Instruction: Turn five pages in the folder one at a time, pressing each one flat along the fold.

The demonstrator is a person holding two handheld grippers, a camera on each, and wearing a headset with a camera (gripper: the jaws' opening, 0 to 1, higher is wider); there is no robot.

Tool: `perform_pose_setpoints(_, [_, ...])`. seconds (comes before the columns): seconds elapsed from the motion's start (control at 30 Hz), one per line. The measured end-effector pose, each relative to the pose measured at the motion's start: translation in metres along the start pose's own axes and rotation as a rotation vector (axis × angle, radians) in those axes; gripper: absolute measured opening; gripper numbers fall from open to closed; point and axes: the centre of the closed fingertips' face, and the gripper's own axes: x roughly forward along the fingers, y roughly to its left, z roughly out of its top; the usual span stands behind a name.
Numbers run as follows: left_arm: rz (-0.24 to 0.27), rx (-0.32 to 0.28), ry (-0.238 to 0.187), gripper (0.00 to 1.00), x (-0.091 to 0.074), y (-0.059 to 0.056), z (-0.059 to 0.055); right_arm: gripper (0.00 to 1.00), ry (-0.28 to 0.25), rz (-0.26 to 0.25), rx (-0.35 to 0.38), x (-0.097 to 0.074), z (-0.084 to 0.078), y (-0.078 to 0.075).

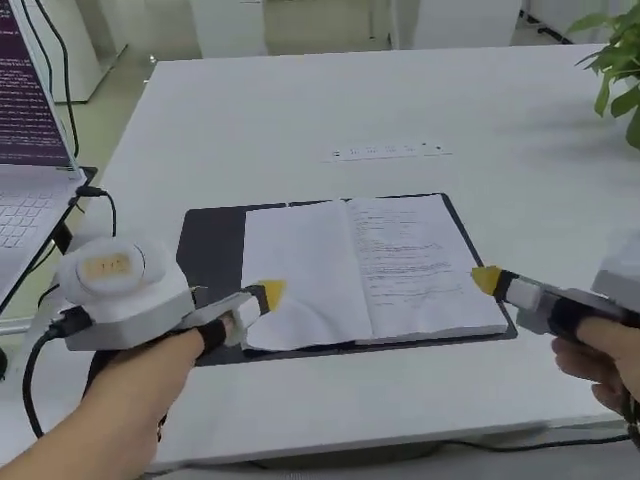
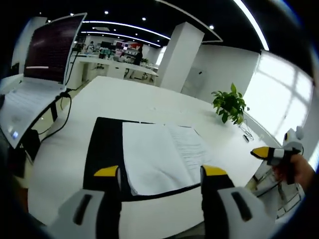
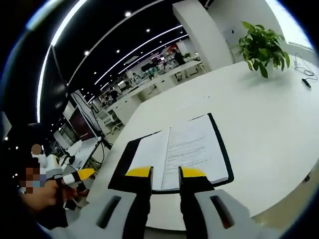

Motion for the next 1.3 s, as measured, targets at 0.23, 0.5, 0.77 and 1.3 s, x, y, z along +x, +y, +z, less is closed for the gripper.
perform_pose_setpoints(0.23, [0.030, 0.214, -0.018, 0.91, -0.020, 0.006, 0.006, 0.71, -0.002, -0.119, -0.250, -0.022, 0.015, -0.037])
perform_pose_setpoints(0.5, [0.033, 0.327, -0.005, 0.99, -0.038, 0.007, 0.003, 1.00, -0.088, -0.087, -0.299, -0.032, 0.024, -0.040])
perform_pose_setpoints(0.77, [0.057, 0.324, -0.046, 0.99, -0.046, 0.019, 0.016, 1.00, -0.069, -0.093, -0.275, -0.028, 0.019, -0.049])
perform_pose_setpoints(1.3, [0.042, 0.283, -0.018, 0.99, -0.022, 0.010, 0.010, 1.00, -0.059, -0.052, -0.264, -0.018, 0.021, -0.049])
